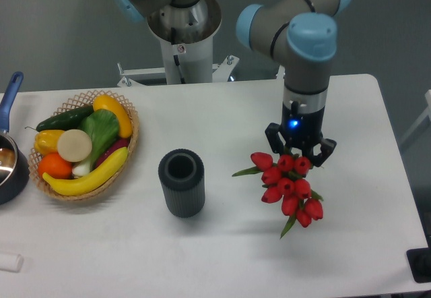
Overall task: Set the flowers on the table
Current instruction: 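Lower the held tulips onto the table beside the grey vase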
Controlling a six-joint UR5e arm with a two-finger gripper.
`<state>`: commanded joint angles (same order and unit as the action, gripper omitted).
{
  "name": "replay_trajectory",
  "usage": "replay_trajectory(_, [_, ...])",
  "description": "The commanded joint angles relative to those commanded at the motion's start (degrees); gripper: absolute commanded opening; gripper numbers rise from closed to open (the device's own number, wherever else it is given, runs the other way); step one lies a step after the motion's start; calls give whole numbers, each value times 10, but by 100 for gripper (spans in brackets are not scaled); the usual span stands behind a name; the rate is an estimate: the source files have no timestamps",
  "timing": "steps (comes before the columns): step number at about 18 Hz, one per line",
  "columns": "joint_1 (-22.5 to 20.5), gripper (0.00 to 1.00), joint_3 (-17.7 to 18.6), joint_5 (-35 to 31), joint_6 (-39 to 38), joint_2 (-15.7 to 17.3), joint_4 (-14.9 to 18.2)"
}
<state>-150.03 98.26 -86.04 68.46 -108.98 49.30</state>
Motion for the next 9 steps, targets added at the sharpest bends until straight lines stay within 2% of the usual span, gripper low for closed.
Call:
replay_trajectory(1, [4, 40, -1, -4, 2, -6, 7])
replay_trajectory(9, [16, 41, -6, -8, 2, -48, 4])
